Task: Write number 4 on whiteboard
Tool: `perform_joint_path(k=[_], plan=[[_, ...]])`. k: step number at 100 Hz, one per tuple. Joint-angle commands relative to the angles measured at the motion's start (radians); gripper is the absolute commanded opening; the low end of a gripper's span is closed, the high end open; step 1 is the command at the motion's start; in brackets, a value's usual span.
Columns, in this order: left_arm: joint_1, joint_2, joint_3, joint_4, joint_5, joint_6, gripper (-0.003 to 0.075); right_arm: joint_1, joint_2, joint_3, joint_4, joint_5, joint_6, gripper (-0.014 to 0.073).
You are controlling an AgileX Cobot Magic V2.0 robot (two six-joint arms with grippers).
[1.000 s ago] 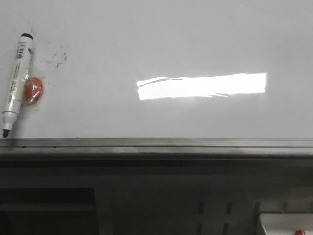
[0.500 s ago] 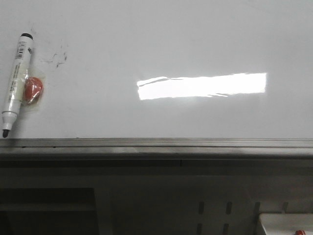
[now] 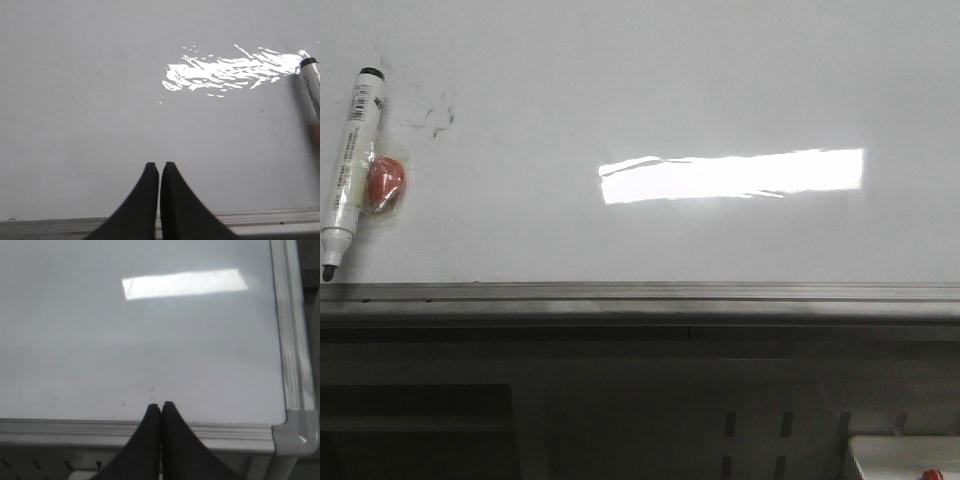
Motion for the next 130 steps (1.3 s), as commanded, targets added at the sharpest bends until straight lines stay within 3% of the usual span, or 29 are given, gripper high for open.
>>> perform_joint_path(k=[1, 22, 42, 56, 65, 83, 104, 130], plan=[[0.009, 0.105, -0.098, 0.013, -0.039, -0.007, -0.002, -0.005, 0.139, -0.082, 0.011, -0.074, -0.002, -0.0064], [0.009, 0.25, -0.161, 0.025, -0.124, -0.007, -0.0006, -0.005, 0.344, -0.16, 0.017, -0.242, -0.002, -0.0064], [0.009, 0.337, -0.158, 0.037, -0.286, -0.007, 0.0268, -0.005, 0.452, -0.16, 0.017, -0.368, -0.002, -0.0064], [-0.006, 0.419, -0.157, 0.028, -0.426, -0.007, 0.0285, -0.005, 0.492, -0.16, 0.017, -0.369, -0.002, -0.0064], [-0.077, 0.451, -0.157, 0.084, -0.475, -0.007, 0.0295, -0.005, 0.49, -0.16, 0.017, -0.378, -0.002, -0.0064], [-0.337, 0.483, -0.157, 0.087, -0.502, -0.038, 0.0366, -0.005, 0.49, -0.16, 0.017, -0.388, -0.002, -0.0064], [-0.592, 0.579, -0.157, -0.068, -0.478, -0.038, 0.038, 0.039, 0.49, -0.16, 0.017, -0.387, 0.002, -0.0064], [-0.62, 0.771, -0.157, -0.141, -0.536, -0.038, 0.0381, 0.124, 0.49, -0.16, 0.017, -0.387, 0.002, -0.0064]])
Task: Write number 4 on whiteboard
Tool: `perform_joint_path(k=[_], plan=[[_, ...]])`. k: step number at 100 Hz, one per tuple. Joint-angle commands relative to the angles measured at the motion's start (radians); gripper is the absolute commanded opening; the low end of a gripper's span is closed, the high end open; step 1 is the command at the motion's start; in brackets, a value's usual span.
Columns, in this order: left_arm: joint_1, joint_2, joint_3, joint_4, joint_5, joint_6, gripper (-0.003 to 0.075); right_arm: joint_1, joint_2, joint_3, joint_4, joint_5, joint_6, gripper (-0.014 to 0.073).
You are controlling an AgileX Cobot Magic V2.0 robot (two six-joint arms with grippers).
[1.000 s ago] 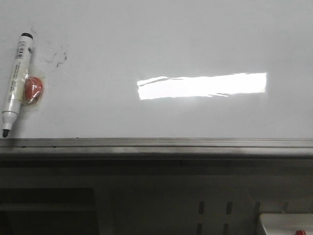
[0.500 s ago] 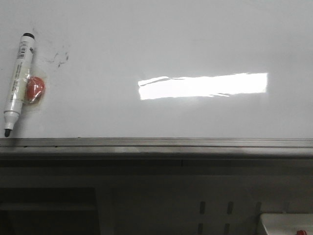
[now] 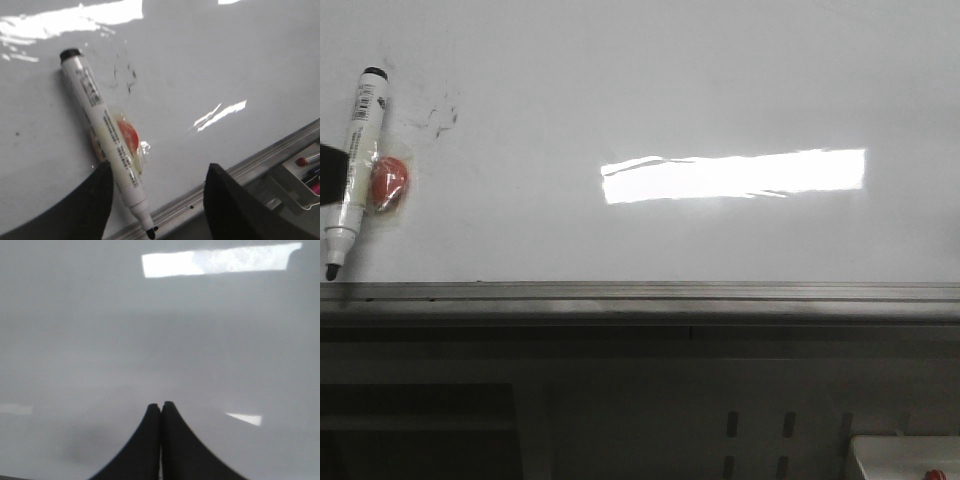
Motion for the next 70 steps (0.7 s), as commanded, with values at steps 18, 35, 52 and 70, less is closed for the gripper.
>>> perform_joint_path(k=[18, 35, 52, 70], plan=[[-0.008, 0.145, -0.034, -0.107, -0.159, -0.01, 0.0378, 0.035, 0.005, -0.036, 0.004, -0.08, 0.002, -0.0064], [-0.008, 0.223, -0.034, -0.206, -0.161, -0.01, 0.0253, 0.089, 0.005, -0.036, 0.004, -0.068, 0.002, -0.0064], [-0.008, 0.252, -0.034, -0.197, -0.187, 0.0, -0.002, 0.247, 0.005, -0.036, 0.004, -0.068, 0.002, -0.0064], [-0.008, 0.248, -0.034, -0.05, -0.252, 0.0, -0.002, 0.457, 0.009, -0.099, 0.004, -0.002, 0.002, -0.0064]])
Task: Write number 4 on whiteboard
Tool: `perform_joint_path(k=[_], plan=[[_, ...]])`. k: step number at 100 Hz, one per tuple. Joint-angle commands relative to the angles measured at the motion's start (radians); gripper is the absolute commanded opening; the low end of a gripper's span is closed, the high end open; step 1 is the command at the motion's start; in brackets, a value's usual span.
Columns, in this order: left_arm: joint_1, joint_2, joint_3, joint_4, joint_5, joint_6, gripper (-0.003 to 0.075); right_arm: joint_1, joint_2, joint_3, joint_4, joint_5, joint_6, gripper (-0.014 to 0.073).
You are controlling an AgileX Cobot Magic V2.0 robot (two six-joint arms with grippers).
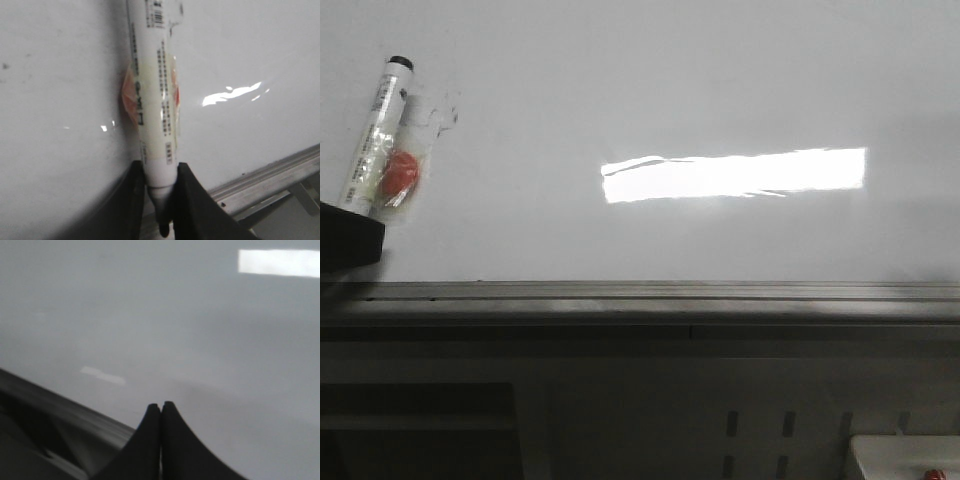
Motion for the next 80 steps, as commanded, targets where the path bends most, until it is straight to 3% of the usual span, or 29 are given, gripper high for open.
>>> perform_joint_path(k=[1, 27, 37, 45, 56, 80], plan=[[-0.003, -0.006, -0.027, 0.098, -0.105, 0.002, -0.002, 0.092, 0.013, -0.078, 0.002, -0.029, 0.001, -0.0064], [-0.003, -0.07, -0.027, 0.535, -0.154, 0.002, -0.002, 0.354, 0.142, -0.36, 0.002, 0.167, 0.001, -0.0038], [-0.003, -0.087, -0.026, 0.71, -0.203, 0.002, -0.002, 0.418, 0.228, -0.47, 0.002, 0.251, 0.001, 0.0106], [-0.003, -0.091, -0.026, 0.818, -0.253, 0.002, -0.002, 0.45, 0.288, -0.543, 0.002, 0.328, 0.001, 0.0306], [-0.003, -0.089, -0.026, 0.9, -0.277, 0.002, -0.002, 0.475, 0.35, -0.612, 0.002, 0.376, -0.001, 0.0444], [-0.003, -0.089, -0.02, 1.069, -0.349, 0.002, -0.002, 0.485, 0.398, -0.671, 0.002, 0.351, -0.003, 0.0448]])
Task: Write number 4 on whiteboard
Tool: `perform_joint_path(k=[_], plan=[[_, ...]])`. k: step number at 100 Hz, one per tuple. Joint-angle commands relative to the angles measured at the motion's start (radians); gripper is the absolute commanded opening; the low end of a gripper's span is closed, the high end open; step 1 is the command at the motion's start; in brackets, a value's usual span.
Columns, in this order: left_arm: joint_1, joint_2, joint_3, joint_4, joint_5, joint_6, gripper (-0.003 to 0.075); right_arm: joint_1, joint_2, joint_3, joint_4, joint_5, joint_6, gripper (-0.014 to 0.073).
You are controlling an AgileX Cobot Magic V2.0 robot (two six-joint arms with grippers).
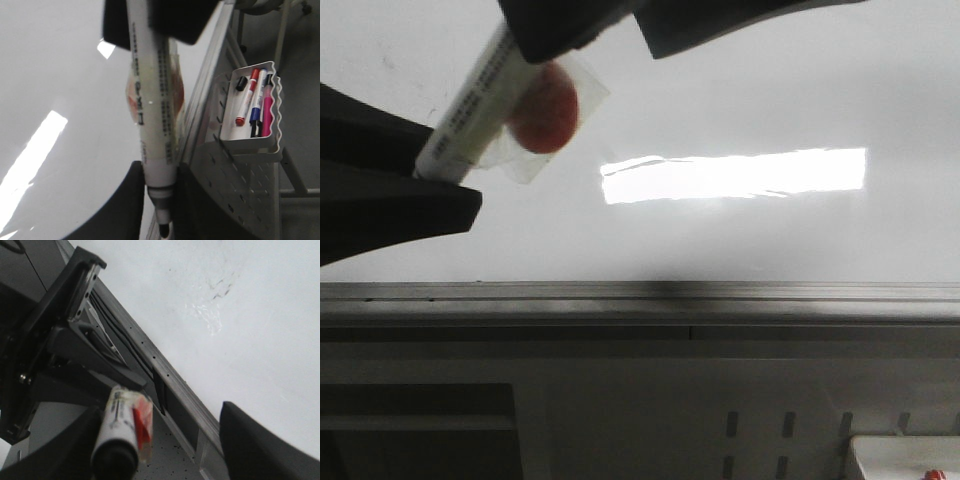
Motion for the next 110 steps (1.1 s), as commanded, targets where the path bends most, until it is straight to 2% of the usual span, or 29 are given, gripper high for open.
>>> perform_joint_path(k=[1, 10, 31, 43, 53, 69, 76, 82, 91, 96, 110], plan=[[-0.003, -0.011, -0.021, 0.021, -0.08, -0.002, -0.002, 0.007, 0.003, -0.051, 0.002, -0.067, -0.004, 0.0448], [-0.003, -0.009, -0.021, 0.021, -0.079, -0.002, -0.002, 0.023, 0.012, -0.056, 0.002, -0.042, -0.006, 0.0428], [-0.003, -0.009, -0.021, 0.021, -0.077, -0.002, -0.002, 0.033, 0.017, -0.056, 0.002, -0.003, -0.006, 0.0295], [-0.003, -0.009, -0.021, 0.021, -0.077, -0.002, -0.002, 0.033, 0.017, -0.056, 0.002, 0.035, -0.006, 0.0147], [-0.003, -0.009, -0.021, 0.021, -0.077, -0.002, -0.002, 0.033, 0.017, -0.056, 0.002, 0.037, -0.006, -0.0076], [-0.003, -0.009, -0.021, 0.019, -0.065, -0.002, 0.0006, 0.033, 0.017, -0.056, -0.009, 0.041, -0.011, -0.0064], [0.004, -0.011, -0.021, 0.004, -0.065, -0.002, 0.0085, 0.033, 0.017, -0.056, -0.045, 0.046, -0.016, -0.0064], [0.008, -0.013, -0.021, -0.028, -0.063, -0.002, 0.0193, 0.031, 0.017, -0.057, -0.043, 0.048, -0.016, -0.0064], [0.014, -0.029, -0.021, -0.137, -0.043, -0.003, 0.0345, 0.009, 0.017, -0.083, -0.043, 0.079, -0.014, -0.0064], [0.016, -0.048, -0.021, -0.216, -0.011, -0.003, 0.0395, -0.015, 0.017, -0.104, -0.043, 0.1, -0.014, -0.0064], [0.016, -0.126, -0.021, -0.456, 0.126, -0.003, 0.041, -0.088, 0.025, -0.178, -0.047, 0.116, -0.016, -0.0064]])
